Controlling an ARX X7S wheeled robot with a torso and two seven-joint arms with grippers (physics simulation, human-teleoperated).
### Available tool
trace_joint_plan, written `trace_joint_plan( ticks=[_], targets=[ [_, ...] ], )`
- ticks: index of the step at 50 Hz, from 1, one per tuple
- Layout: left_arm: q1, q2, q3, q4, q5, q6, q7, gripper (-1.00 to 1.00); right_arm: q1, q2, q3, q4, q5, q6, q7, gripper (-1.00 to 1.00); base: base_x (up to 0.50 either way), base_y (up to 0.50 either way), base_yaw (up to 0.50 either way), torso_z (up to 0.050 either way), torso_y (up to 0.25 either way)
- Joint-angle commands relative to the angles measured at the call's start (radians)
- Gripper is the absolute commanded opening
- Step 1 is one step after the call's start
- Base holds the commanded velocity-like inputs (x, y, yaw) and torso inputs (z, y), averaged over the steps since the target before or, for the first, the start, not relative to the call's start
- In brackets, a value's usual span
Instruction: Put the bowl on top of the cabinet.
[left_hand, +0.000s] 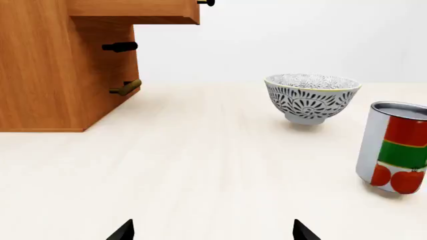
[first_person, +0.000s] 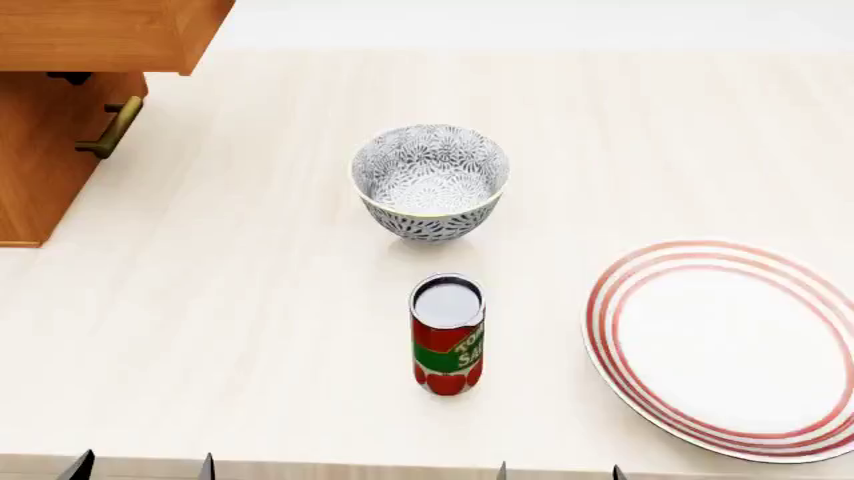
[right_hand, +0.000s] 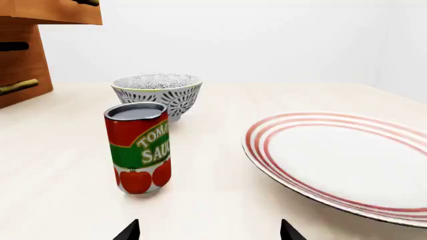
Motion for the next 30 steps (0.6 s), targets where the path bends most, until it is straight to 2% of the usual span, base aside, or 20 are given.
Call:
trace_joint_plan(
  ticks=[1,17,19,22,26,28,30],
  targets=[
    [-0.001,-0.016,0.019,-0.004,-0.016,0.003,-0.018,1.0,0.001,0.016,-0.019,0.001,0.012,-0.002,0.023,1.0,0.0,0.0,0.0,0.0,0.0],
    [-0.002,-0.056,0.063,-0.001,-0.056,0.009,-0.067,1.0,0.01,0.056,-0.064,0.009,0.036,-0.015,0.085,1.0,0.0,0.0,0.0,0.0,0.0],
    [0.009,-0.053,0.055,0.025,-0.06,0.092,-0.084,1.0,0.005,0.062,-0.071,0.0,0.017,-0.115,0.098,1.0,0.0,0.0,0.0,0.0,0.0],
    [0.043,-0.064,0.066,0.133,0.018,0.271,-0.123,1.0,-0.024,0.046,-0.047,-0.084,0.064,-0.398,0.111,1.0,0.0,0.0,0.0,0.0,0.0],
    [0.075,-0.08,0.071,0.215,0.114,0.433,-0.171,1.0,-0.035,0.043,-0.042,-0.12,0.032,-0.536,0.154,1.0,0.0,0.0,0.0,0.0,0.0],
    [0.082,-0.084,0.072,0.231,0.148,0.461,-0.186,1.0,-0.041,0.046,-0.043,-0.129,0.038,-0.567,0.163,1.0,0.0,0.0,0.0,0.0,0.0],
    [0.09,-0.084,0.071,0.253,0.192,0.501,-0.21,1.0,-0.045,0.041,-0.032,-0.133,-0.04,-0.634,0.196,1.0,0.0,0.0,0.0,0.0,0.0]
  ],
)
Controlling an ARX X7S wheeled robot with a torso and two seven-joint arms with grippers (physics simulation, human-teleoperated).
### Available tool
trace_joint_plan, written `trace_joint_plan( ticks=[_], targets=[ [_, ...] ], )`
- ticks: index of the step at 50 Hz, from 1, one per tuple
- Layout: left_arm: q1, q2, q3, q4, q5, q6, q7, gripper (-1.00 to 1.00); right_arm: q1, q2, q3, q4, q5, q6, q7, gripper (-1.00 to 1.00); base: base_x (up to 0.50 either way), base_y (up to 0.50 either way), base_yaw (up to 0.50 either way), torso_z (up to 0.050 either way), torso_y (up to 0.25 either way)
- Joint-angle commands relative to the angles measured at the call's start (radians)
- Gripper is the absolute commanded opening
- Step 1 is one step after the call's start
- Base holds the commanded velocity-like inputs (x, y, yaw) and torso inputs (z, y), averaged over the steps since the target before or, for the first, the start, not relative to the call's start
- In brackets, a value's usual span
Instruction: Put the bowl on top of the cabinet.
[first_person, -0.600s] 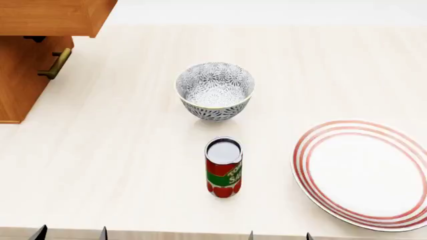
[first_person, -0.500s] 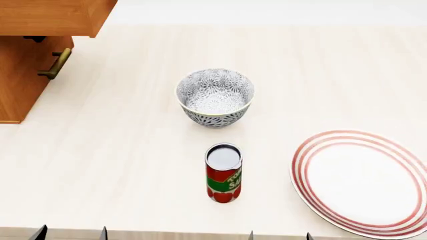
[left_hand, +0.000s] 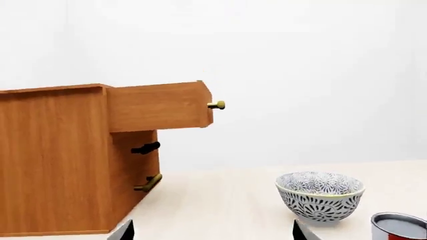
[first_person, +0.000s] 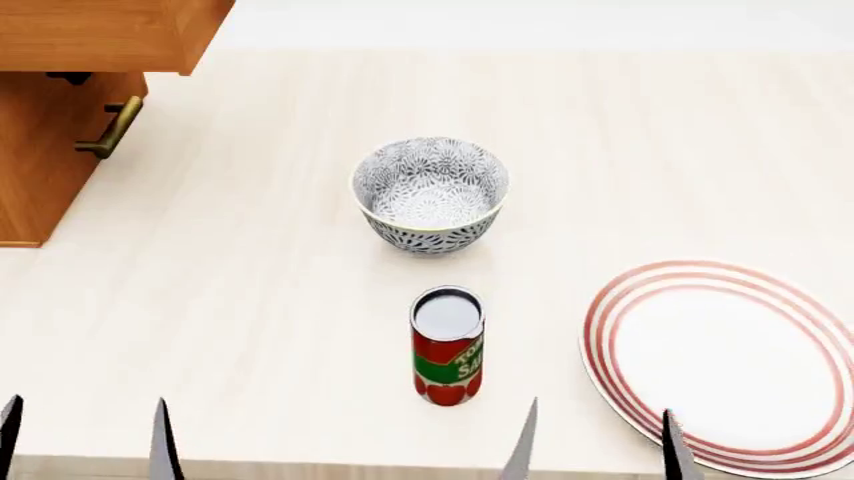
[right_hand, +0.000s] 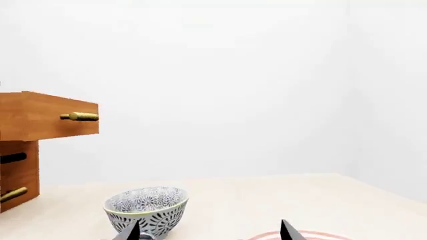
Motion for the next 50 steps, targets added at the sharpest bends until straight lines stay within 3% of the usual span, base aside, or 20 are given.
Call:
trace_joint_plan(
  ticks=[1,9,50],
  targets=[
    [0.05,-0.024,0.014,0.142,0.15,0.247,-0.089,1.0,-0.027,0.001,0.008,-0.07,-0.06,-0.322,0.083,1.0,0.0,0.0,0.0,0.0,0.0],
    [0.056,-0.032,0.028,0.149,0.192,0.255,-0.11,1.0,-0.033,0.009,-0.002,-0.074,-0.138,-0.338,0.129,1.0,0.0,0.37,0.0,0.0,0.0],
    [0.051,-0.077,0.076,0.143,0.192,0.22,-0.165,1.0,-0.032,0.065,-0.067,-0.057,-0.157,-0.302,0.208,1.0,0.0,0.5,0.0,0.0,0.0]
  ],
)
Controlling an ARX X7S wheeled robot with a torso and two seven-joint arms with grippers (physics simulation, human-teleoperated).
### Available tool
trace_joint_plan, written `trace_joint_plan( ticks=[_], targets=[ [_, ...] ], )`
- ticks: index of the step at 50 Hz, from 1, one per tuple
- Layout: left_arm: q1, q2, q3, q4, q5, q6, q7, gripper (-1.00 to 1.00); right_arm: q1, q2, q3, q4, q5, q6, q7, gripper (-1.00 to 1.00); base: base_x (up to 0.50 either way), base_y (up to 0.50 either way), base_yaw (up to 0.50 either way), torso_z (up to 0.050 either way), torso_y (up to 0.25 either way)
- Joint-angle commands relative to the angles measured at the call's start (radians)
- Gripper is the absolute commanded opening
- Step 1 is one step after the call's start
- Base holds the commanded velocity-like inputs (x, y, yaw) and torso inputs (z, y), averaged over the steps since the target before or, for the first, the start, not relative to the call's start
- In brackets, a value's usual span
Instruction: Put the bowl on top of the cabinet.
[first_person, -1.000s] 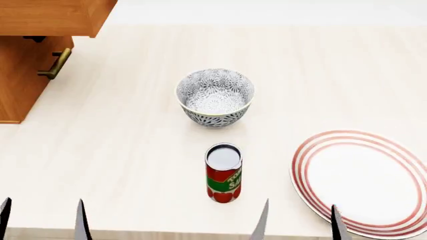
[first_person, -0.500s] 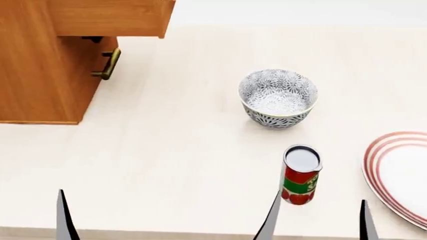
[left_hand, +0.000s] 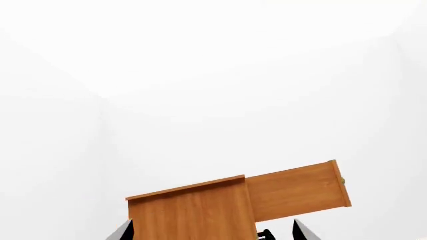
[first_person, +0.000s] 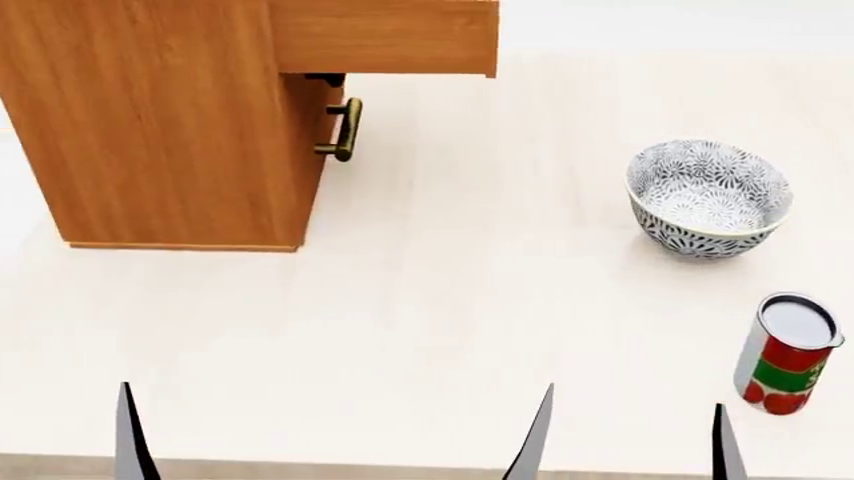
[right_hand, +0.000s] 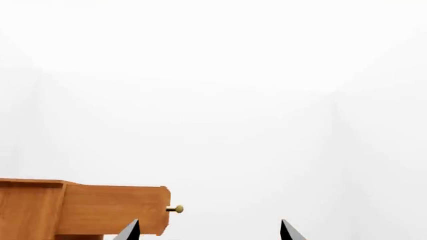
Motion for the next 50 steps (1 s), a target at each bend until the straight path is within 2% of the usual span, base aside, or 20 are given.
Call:
trace_joint_plan(
  ticks=[1,17,28,29,30,31,50],
  targets=[
    [0.0,-0.011,0.012,0.004,0.002,-0.003,-0.015,1.0,0.001,0.015,-0.014,0.003,-0.001,0.0,0.02,1.0,0.0,0.5,0.0,0.0,0.0],
    [-0.002,-0.027,0.028,0.0,-0.001,0.0,-0.029,1.0,0.005,0.03,-0.03,0.002,-0.004,0.011,0.043,1.0,0.0,0.5,0.0,0.0,0.0],
    [-0.009,-0.028,0.029,0.007,-0.022,-0.037,-0.032,1.0,0.007,0.035,-0.035,0.004,-0.005,0.023,0.057,1.0,0.0,0.0,0.0,0.0,0.0],
    [0.005,0.099,-0.087,-0.008,0.011,-0.021,0.122,1.0,-0.002,-0.082,0.081,0.01,-0.018,0.17,-0.098,1.0,0.0,0.0,0.0,0.0,0.0],
    [0.003,0.095,-0.085,-0.014,0.011,0.011,0.117,1.0,-0.002,-0.075,0.074,0.011,-0.018,0.02,-0.089,1.0,0.0,0.0,0.0,0.0,0.0],
    [0.001,0.092,-0.083,-0.019,0.012,0.009,0.111,1.0,-0.002,-0.07,0.069,0.011,-0.018,-0.001,-0.083,1.0,0.0,0.0,0.0,0.0,0.0],
    [-0.003,0.052,-0.051,-0.013,0.009,-0.015,0.053,1.0,-0.005,-0.021,0.018,0.006,-0.016,-0.017,-0.024,1.0,0.01,0.0,0.0,0.0,0.0]
  ],
)
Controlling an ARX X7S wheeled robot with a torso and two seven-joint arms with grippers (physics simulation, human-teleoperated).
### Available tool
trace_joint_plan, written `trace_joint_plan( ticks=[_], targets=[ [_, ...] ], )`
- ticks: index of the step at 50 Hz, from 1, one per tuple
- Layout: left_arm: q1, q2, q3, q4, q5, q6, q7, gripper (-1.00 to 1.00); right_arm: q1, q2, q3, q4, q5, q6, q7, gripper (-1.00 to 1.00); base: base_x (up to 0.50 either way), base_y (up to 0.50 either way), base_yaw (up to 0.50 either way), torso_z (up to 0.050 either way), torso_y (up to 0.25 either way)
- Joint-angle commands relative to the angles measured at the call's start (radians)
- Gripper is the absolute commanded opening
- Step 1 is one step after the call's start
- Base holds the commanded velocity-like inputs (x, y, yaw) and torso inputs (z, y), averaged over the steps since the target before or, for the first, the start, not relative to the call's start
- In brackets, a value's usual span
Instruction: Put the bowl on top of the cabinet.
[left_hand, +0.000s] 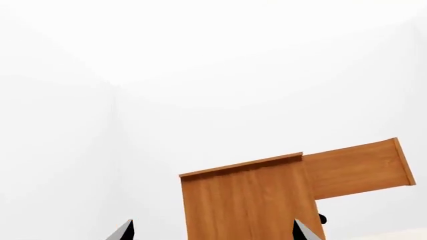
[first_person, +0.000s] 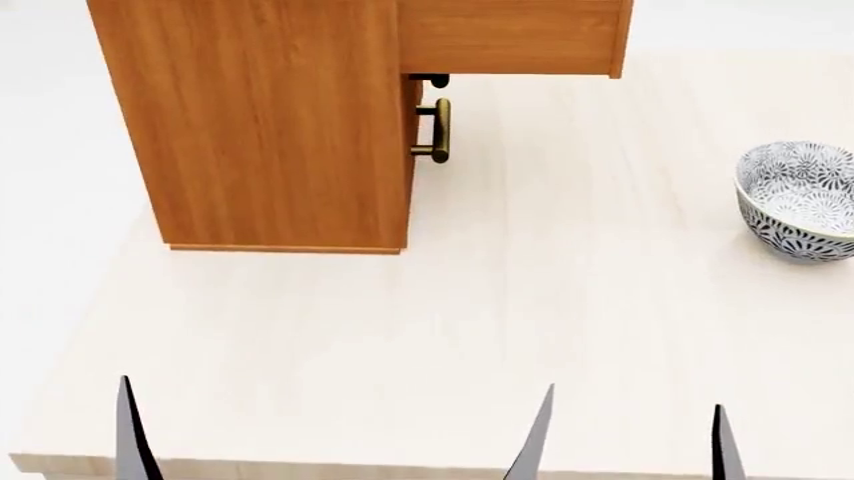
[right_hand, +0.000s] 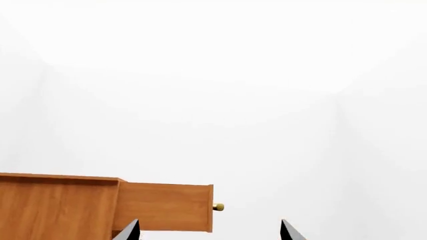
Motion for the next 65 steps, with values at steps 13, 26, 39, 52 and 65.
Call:
trace_joint_plan(
  ticks=[13,26,39,52,65],
  targets=[
    [0.002,-0.019,0.014,0.002,0.008,0.011,-0.024,1.0,-0.005,0.023,-0.025,-0.006,0.008,-0.02,0.014,1.0,0.44,0.0,0.0,0.0,0.0],
    [0.003,-0.037,0.029,0.006,0.003,0.003,-0.045,1.0,-0.005,0.038,-0.041,-0.007,0.004,-0.018,0.036,1.0,0.46,0.0,0.0,0.0,0.0],
    [-0.001,-0.051,0.044,-0.004,-0.002,0.002,-0.063,1.0,0.003,0.049,-0.055,0.0,-0.004,0.006,0.054,1.0,0.34,0.0,0.0,0.0,0.0],
    [-0.001,-0.063,0.056,-0.001,-0.003,-0.006,-0.078,1.0,0.005,0.06,-0.063,0.003,-0.017,0.013,0.075,1.0,0.0,0.0,0.0,0.0,0.0],
    [-0.005,-0.075,0.067,-0.011,-0.01,-0.012,-0.09,1.0,0.138,0.109,0.019,-0.027,-0.059,0.409,0.049,1.0,0.0,0.0,0.0,0.0,0.0]
  ],
)
